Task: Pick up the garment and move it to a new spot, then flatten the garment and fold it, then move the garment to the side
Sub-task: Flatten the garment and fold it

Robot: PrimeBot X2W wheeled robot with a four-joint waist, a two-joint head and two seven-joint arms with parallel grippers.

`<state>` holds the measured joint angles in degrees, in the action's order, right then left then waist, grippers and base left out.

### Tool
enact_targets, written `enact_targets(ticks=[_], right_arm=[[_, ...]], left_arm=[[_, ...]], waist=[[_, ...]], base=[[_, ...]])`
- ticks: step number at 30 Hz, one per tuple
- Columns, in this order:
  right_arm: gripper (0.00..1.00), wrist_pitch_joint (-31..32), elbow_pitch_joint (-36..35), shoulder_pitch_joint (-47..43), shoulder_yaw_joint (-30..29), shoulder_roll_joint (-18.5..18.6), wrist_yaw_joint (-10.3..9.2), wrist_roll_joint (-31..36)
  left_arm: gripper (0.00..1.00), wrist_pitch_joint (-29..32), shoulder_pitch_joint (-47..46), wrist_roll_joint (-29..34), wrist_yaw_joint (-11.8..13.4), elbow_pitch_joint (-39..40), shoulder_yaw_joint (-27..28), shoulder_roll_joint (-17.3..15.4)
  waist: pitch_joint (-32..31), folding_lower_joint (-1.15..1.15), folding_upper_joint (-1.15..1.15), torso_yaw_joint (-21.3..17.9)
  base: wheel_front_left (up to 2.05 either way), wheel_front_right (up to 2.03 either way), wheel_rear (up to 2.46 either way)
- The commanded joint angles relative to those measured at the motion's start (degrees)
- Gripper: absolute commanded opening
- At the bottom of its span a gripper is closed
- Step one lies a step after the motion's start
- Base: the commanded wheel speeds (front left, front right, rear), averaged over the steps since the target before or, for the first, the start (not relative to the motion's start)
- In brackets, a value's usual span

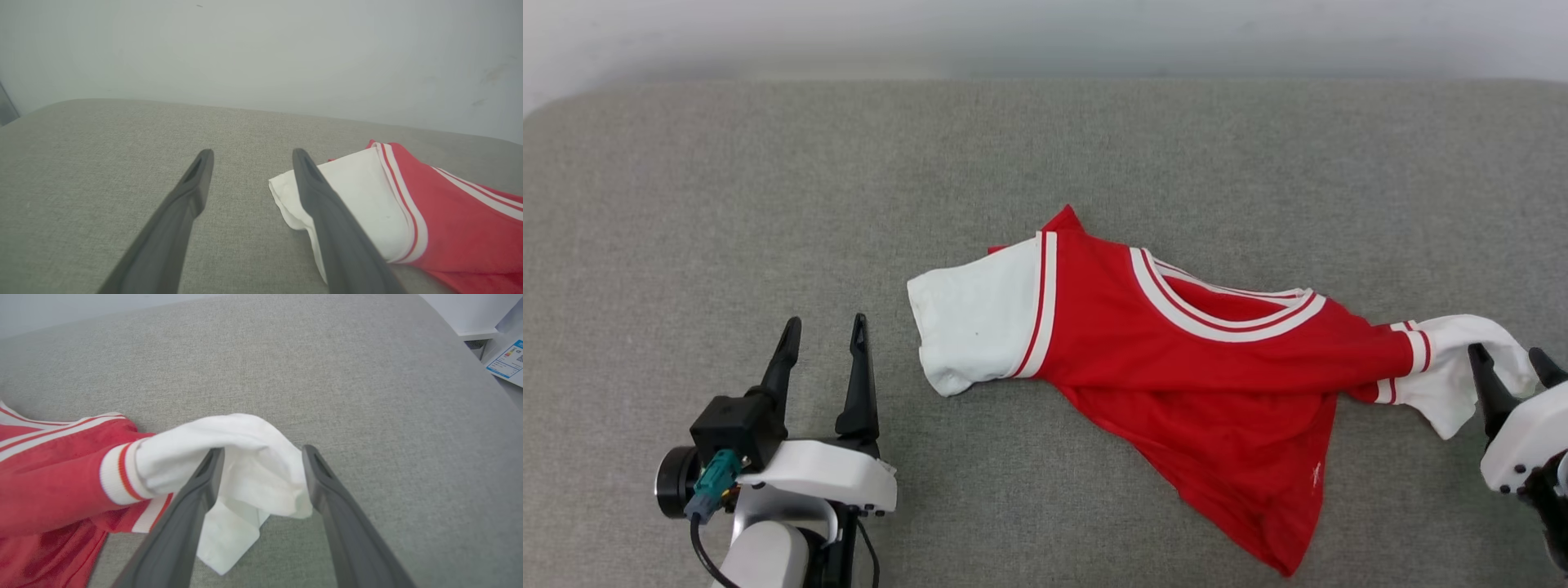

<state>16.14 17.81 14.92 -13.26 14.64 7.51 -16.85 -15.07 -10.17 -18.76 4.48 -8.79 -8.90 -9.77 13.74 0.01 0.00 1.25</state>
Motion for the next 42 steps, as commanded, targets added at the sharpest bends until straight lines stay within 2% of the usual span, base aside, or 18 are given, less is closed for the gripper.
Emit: enact_targets(ticks=[1, 11, 15, 21, 30, 36, 42], right_arm=[[1.00, -1.44, -0.72, -1.65, -0.01, -0.54, -0.04, 1.03], [1.00, -10.39, -9.47, -7.77, 1.42, -5.89, -0.04, 6.98], [1.00, -13.02, -12.65, -8.99, 2.89, -7.39, -0.04, 8.15], [1.00, -13.61, -18.51, -10.67, 7.07, -9.62, -0.04, 9.43], [1.00, -14.28, -23.82, -9.92, 11.91, -11.10, -0.04, 8.63], [1.00, -15.62, -24.22, -8.76, 13.58, -11.61, -0.04, 7.55], [1.00, -16.84, -22.98, -7.80, 13.38, -11.82, -0.04, 6.52]], left_arm=[[1.00, -0.14, 0.90, 0.40, -0.18, -0.31, 0.24, 0.15], [1.00, 0.28, 3.18, -1.51, 0.07, -1.11, 2.22, -0.67], [1.00, 2.71, 3.24, -2.33, 0.38, -0.93, 2.72, -1.60], [1.00, 12.90, -0.39, -4.60, -1.46, -0.66, 2.15, -4.25], [1.00, 34.71, -10.13, -7.65, -5.17, -2.50, -1.01, -9.89], [1.00, 46.29, -14.65, -9.44, -6.66, -6.34, -2.45, -12.87], [1.00, 53.53, -16.76, -9.29, -7.57, -10.50, -4.33, -15.30]], waist=[[-1.65, -0.01, 0.00, -0.31], [-6.93, -0.01, 0.00, -2.17], [-7.95, -0.01, 0.00, -3.10], [-7.97, -0.01, 0.00, -5.22], [-3.45, -0.01, 0.00, -9.72], [0.95, -0.01, 0.00, -12.47], [3.79, -0.01, 0.00, -13.95]], base=[[0.00, 0.00, 0.00], [0.00, 0.00, 0.00], [0.00, 0.00, 0.00], [0.00, 0.00, 0.00], [0.00, 0.00, 0.00], [0.00, 0.00, 0.00], [0.00, 0.00, 0.00]])
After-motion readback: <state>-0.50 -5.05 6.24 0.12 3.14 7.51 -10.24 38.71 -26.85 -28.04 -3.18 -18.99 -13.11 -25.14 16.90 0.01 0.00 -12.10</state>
